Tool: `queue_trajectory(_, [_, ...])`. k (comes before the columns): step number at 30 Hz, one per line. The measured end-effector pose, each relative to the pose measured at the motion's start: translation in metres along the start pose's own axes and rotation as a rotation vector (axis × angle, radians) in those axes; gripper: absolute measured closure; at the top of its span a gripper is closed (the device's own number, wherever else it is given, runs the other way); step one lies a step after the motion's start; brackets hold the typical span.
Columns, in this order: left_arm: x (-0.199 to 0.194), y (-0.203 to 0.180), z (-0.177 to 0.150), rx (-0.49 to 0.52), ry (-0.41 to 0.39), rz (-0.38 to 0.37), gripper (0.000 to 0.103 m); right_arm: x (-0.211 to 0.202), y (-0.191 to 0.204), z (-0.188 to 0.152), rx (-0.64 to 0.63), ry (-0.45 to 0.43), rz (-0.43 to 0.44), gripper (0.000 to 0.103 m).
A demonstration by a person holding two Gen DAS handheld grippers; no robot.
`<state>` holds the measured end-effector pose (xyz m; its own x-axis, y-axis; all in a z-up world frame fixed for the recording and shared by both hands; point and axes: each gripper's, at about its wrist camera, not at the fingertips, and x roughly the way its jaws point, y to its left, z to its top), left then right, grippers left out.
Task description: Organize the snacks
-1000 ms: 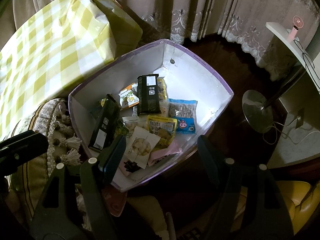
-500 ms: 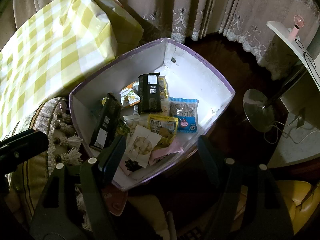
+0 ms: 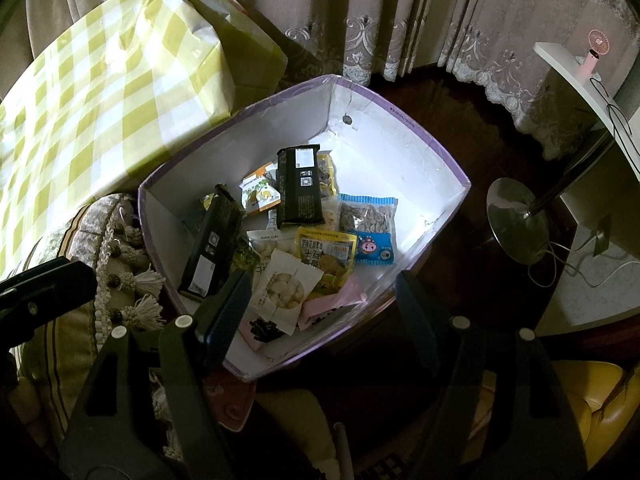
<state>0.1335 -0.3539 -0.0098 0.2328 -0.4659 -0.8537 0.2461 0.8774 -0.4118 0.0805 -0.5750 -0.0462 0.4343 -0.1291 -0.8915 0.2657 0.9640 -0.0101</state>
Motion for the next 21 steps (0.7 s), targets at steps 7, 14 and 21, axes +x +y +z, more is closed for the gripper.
queue_trajectory(7, [0.0001, 0.0001, -0.0001, 0.0, 0.0, 0.0, 0.0, 0.0003, 0.0001, -0.0001, 0.0, 0.0, 0.0, 0.026])
queue_trajectory(14, [0.0005, 0.0001, -0.0001, 0.0, 0.001, 0.001, 0.0, 0.0005, -0.0009, 0.002, -0.002, 0.0, 0.001, 0.026])
queue_trajectory(21, [0.0029, 0.001, -0.0003, 0.018, 0.002, -0.009, 0.0, 0.001, -0.0035, -0.0018, 0.014, 0.002, 0.008, 0.026])
